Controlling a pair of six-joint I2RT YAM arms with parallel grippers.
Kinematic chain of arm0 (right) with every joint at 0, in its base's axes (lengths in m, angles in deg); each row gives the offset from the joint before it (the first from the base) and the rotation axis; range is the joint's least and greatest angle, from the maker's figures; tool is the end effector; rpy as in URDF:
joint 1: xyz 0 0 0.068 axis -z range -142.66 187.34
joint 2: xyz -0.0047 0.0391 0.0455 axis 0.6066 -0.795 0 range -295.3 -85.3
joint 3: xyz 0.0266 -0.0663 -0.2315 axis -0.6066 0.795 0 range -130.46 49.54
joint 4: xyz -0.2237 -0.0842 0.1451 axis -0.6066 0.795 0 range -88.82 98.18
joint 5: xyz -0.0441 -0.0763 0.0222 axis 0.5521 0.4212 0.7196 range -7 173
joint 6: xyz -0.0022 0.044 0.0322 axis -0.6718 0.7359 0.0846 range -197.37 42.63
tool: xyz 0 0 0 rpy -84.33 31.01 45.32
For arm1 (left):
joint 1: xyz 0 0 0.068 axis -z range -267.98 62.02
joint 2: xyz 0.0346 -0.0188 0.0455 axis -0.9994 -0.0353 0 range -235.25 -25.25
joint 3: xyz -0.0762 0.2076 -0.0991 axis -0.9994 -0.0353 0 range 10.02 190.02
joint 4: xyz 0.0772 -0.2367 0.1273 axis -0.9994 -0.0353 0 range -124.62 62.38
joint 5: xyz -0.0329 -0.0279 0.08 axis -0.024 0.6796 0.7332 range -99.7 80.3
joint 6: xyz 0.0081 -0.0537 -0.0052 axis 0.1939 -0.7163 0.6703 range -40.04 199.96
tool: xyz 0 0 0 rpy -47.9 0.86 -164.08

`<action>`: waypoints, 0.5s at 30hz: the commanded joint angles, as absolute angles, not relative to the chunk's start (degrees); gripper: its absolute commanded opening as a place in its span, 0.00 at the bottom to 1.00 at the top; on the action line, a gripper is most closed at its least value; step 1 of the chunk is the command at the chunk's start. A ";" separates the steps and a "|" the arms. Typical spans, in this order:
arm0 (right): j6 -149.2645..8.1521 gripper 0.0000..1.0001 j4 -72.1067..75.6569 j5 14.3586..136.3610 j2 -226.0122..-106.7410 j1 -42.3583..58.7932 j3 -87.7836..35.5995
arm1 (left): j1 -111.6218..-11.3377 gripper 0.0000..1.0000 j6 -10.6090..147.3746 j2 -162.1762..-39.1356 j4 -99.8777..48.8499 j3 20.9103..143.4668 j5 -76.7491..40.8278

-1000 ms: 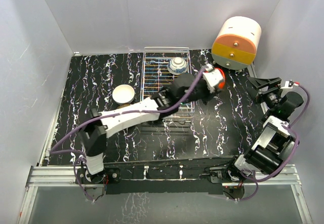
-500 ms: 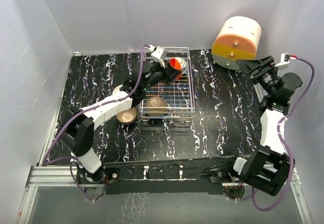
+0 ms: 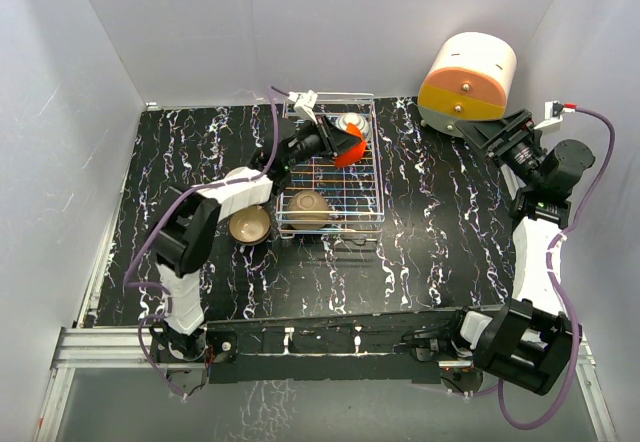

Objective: Load the bowls into the dish rack

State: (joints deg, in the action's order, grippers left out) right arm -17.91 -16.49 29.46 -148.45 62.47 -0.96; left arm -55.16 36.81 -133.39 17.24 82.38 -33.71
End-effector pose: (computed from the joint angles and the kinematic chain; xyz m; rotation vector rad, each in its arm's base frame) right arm 0.2673 -0.0929 0.3298 0.3808 1.5922 1.1532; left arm 0.3684 -0.2552 0.2453 0.2426 1.5609 -1.3629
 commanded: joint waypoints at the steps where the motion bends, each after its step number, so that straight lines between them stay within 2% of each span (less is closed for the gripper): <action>1: -19.81 0.83 -17.43 28.61 -148.53 62.39 -2.39 | -56.98 0.00 25.14 -136.98 22.47 87.59 -39.94; 10: -21.36 0.83 -16.83 29.11 -149.74 62.39 -2.15 | -59.66 0.00 19.75 -143.81 14.69 93.79 -45.20; 15: -21.62 0.83 -16.92 29.40 -150.30 62.39 -1.89 | -60.76 0.00 12.89 -147.97 21.77 93.09 -47.99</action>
State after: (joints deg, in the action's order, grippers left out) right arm -20.36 -15.29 29.09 -150.07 62.47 -0.94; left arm -59.82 19.71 -146.37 14.95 91.34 -43.74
